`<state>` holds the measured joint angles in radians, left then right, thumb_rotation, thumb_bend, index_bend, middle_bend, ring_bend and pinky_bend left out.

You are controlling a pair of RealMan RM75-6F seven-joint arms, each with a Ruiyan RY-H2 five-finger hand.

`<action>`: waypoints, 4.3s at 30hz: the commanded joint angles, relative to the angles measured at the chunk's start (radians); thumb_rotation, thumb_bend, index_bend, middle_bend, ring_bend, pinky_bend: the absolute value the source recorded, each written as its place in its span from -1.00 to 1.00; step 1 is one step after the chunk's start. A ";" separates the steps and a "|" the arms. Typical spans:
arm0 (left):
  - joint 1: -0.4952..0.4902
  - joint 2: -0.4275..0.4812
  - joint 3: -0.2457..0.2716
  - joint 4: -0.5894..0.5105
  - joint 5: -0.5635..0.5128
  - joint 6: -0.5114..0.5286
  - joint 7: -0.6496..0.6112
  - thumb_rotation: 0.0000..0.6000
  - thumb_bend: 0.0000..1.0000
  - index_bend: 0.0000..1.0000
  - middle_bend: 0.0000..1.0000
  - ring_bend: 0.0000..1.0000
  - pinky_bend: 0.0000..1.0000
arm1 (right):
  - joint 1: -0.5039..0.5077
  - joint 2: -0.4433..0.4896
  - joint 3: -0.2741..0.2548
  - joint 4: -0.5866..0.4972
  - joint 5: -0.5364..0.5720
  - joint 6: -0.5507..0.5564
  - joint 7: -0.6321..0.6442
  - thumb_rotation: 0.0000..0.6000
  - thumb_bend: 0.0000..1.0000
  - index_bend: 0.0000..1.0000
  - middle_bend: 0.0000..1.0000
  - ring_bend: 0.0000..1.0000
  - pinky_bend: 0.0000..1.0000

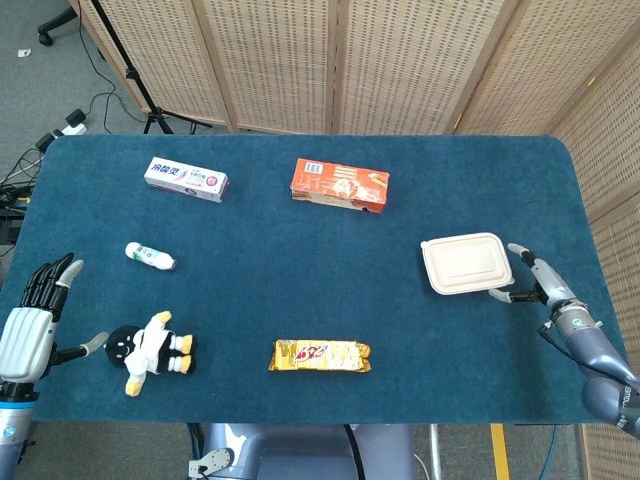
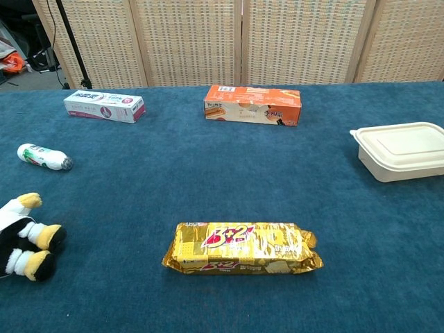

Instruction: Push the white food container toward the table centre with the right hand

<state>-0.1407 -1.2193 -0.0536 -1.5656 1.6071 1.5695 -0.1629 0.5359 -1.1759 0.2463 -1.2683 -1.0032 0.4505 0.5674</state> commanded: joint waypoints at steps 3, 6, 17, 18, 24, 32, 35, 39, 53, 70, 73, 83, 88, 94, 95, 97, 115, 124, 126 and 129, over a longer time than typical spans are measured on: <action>0.003 0.002 -0.001 0.000 0.000 0.007 -0.007 1.00 -0.80 -1.00 -1.00 -1.00 -0.94 | -0.006 -0.014 0.004 0.002 -0.016 -0.008 0.017 1.00 -0.48 -0.96 -1.00 -1.00 -0.92; 0.001 0.003 -0.001 0.002 -0.002 0.003 -0.010 1.00 -0.80 -1.00 -1.00 -1.00 -0.94 | -0.008 -0.030 0.000 -0.001 -0.039 -0.005 0.013 1.00 -0.48 -0.96 -1.00 -1.00 -0.92; 0.000 0.006 -0.005 0.004 -0.007 0.003 -0.024 1.00 -0.80 -1.00 -1.00 -1.00 -0.94 | 0.005 -0.059 -0.001 -0.057 -0.037 0.024 -0.025 1.00 -0.48 -0.96 -1.00 -1.00 -0.92; 0.000 0.006 -0.005 0.005 -0.007 0.004 -0.025 1.00 -0.80 -1.00 -1.00 -1.00 -0.94 | 0.007 -0.061 -0.001 -0.060 -0.034 0.025 -0.030 1.00 -0.48 -0.96 -1.00 -1.00 -0.92; -0.001 0.005 -0.004 0.007 -0.003 0.003 -0.026 1.00 -0.80 -1.00 -1.00 -1.00 -0.94 | 0.013 -0.059 -0.007 -0.090 -0.005 0.054 -0.073 1.00 -0.48 -0.96 -1.00 -1.00 -0.92; -0.002 0.004 -0.004 0.006 -0.005 0.000 -0.025 1.00 -0.80 -1.00 -1.00 -1.00 -0.94 | 0.006 -0.021 -0.023 -0.168 0.078 0.107 -0.143 1.00 -0.48 -0.96 -1.00 -1.00 -0.92; -0.003 0.004 -0.002 0.005 -0.002 -0.001 -0.024 1.00 -0.80 -1.00 -1.00 -1.00 -0.94 | 0.005 -0.013 -0.029 -0.199 0.107 0.126 -0.167 1.00 -0.48 -0.96 -1.00 -1.00 -0.92; -0.003 0.006 -0.002 0.005 -0.003 -0.002 -0.028 1.00 -0.80 -1.00 -1.00 -1.00 -0.94 | 0.007 -0.010 -0.040 -0.227 0.135 0.146 -0.200 1.00 -0.48 -0.96 -1.00 -1.00 -0.92; -0.005 0.014 -0.005 0.008 -0.011 -0.005 -0.049 1.00 -0.80 -1.00 -1.00 -1.00 -0.94 | 0.020 -0.041 -0.067 -0.262 0.200 0.181 -0.280 1.00 -0.48 -0.96 -1.00 -1.00 -0.92; -0.005 0.017 -0.004 0.002 -0.013 -0.009 -0.049 1.00 -0.80 -1.00 -1.00 -1.00 -0.94 | 0.027 -0.023 -0.062 -0.333 0.222 0.225 -0.332 1.00 -0.48 -0.96 -1.00 -1.00 -0.92; -0.007 0.016 -0.003 0.002 -0.013 -0.012 -0.048 1.00 -0.80 -1.00 -1.00 -1.00 -0.94 | 0.029 -0.023 -0.063 -0.341 0.225 0.227 -0.337 1.00 -0.48 -0.96 -1.00 -1.00 -0.92; -0.004 0.019 -0.005 0.002 -0.013 -0.006 -0.056 1.00 -0.80 -1.00 -1.00 -1.00 -0.94 | 0.043 -0.040 -0.064 -0.357 0.233 0.227 -0.357 1.00 -0.48 -0.96 -1.00 -1.00 -0.92; -0.005 0.017 -0.001 0.001 -0.007 -0.007 -0.050 1.00 -0.80 -1.00 -1.00 -1.00 -0.94 | 0.066 -0.054 -0.059 -0.335 0.244 0.207 -0.367 1.00 -0.48 -0.96 -1.00 -1.00 -0.92; -0.005 0.016 -0.001 0.001 -0.009 -0.008 -0.047 1.00 -0.80 -1.00 -1.00 -1.00 -0.94 | 0.089 -0.066 -0.056 -0.319 0.260 0.195 -0.383 1.00 -0.48 -0.96 -1.00 -1.00 -0.92; -0.005 0.016 -0.002 0.002 -0.011 -0.010 -0.047 1.00 -0.80 -1.00 -1.00 -1.00 -0.94 | 0.092 -0.067 -0.056 -0.320 0.262 0.195 -0.385 1.00 -0.48 -0.96 -1.00 -1.00 -0.92; -0.006 0.016 -0.002 0.002 -0.014 -0.012 -0.047 1.00 -0.80 -1.00 -1.00 -1.00 -0.94 | 0.095 -0.069 -0.056 -0.324 0.264 0.195 -0.388 1.00 -0.48 -0.96 -1.00 -1.00 -0.92; -0.007 0.023 0.000 0.003 -0.010 -0.013 -0.069 1.00 -0.80 -1.00 -1.00 -1.00 -0.94 | 0.116 -0.078 -0.075 -0.413 0.302 0.260 -0.456 1.00 -0.48 -0.96 -1.00 -1.00 -0.92; -0.010 0.020 0.005 0.000 -0.005 -0.019 -0.058 1.00 -0.80 -1.00 -1.00 -1.00 -0.94 | 0.149 -0.091 -0.068 -0.402 0.332 0.245 -0.475 1.00 -0.48 -0.96 -1.00 -1.00 -0.92; -0.010 0.020 0.006 -0.001 -0.004 -0.020 -0.057 1.00 -0.80 -1.00 -1.00 -1.00 -0.94 | 0.157 -0.095 -0.068 -0.394 0.338 0.239 -0.480 1.00 -0.48 -0.96 -1.00 -1.00 -0.92; -0.010 0.020 0.005 -0.001 -0.005 -0.019 -0.056 1.00 -0.80 -1.00 -1.00 -1.00 -0.94 | 0.167 -0.100 -0.068 -0.384 0.346 0.233 -0.485 1.00 -0.48 -0.96 -1.00 -1.00 -0.92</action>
<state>-0.1504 -1.1997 -0.0482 -1.5664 1.6020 1.5500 -0.2186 0.7017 -1.2745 0.1783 -1.6533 -0.6585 0.6846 0.0833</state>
